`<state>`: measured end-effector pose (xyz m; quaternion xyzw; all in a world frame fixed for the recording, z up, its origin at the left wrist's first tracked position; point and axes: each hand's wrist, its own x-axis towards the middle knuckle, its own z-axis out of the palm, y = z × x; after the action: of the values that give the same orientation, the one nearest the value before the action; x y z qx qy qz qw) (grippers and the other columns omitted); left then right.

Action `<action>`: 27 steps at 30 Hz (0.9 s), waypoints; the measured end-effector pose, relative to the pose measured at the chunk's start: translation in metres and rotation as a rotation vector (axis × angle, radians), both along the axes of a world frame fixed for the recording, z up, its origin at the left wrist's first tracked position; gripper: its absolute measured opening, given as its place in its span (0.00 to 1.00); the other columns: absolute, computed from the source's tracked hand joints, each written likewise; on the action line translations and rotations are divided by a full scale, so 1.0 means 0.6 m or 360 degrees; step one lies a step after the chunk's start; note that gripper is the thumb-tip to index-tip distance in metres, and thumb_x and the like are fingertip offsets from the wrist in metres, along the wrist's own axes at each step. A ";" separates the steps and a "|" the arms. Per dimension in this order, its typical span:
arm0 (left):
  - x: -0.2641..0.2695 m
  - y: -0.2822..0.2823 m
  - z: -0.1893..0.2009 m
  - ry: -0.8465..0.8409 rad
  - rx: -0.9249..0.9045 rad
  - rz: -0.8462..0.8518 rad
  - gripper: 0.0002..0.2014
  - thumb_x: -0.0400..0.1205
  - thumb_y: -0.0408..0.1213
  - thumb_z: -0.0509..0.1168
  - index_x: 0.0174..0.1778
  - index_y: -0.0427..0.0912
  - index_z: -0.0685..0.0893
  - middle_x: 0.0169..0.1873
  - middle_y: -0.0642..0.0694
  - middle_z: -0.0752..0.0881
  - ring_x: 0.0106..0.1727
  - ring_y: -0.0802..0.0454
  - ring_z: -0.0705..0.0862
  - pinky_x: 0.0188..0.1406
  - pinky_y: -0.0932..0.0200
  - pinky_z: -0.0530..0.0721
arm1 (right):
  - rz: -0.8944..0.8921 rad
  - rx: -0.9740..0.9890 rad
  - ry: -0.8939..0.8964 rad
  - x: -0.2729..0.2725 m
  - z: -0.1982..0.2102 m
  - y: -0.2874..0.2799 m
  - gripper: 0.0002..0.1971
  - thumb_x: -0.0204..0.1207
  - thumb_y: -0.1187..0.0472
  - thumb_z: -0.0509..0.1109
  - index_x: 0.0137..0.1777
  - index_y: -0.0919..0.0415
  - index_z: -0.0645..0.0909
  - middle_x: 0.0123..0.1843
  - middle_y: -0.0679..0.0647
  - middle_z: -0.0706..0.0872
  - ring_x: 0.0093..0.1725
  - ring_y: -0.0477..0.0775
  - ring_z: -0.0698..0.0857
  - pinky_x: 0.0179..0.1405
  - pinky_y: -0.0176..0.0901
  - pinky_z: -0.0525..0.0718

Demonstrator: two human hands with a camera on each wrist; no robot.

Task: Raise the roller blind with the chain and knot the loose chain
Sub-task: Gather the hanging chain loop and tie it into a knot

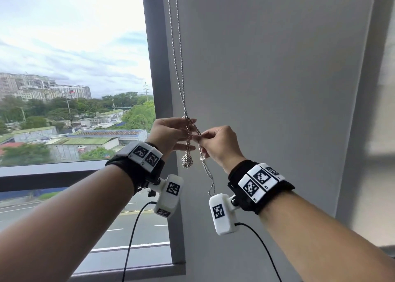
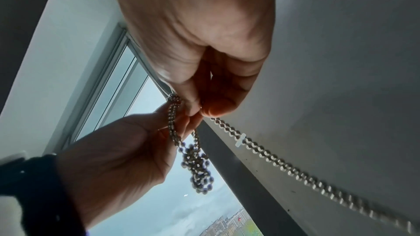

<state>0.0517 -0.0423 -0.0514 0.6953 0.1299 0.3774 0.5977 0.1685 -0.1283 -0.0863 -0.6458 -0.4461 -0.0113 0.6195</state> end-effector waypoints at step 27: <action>-0.007 0.013 0.003 0.0199 -0.0079 0.0196 0.16 0.73 0.27 0.72 0.56 0.38 0.79 0.32 0.39 0.84 0.20 0.51 0.79 0.25 0.58 0.80 | 0.1142 0.0049 0.0735 -0.036 0.000 -0.010 0.10 0.81 0.73 0.62 0.57 0.71 0.83 0.40 0.63 0.87 0.30 0.49 0.76 0.31 0.38 0.74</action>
<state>0.0477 -0.0347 -0.0496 0.6931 0.2189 0.3660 0.5812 0.1467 -0.1343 -0.0863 -0.4260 -0.4919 0.3432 0.6773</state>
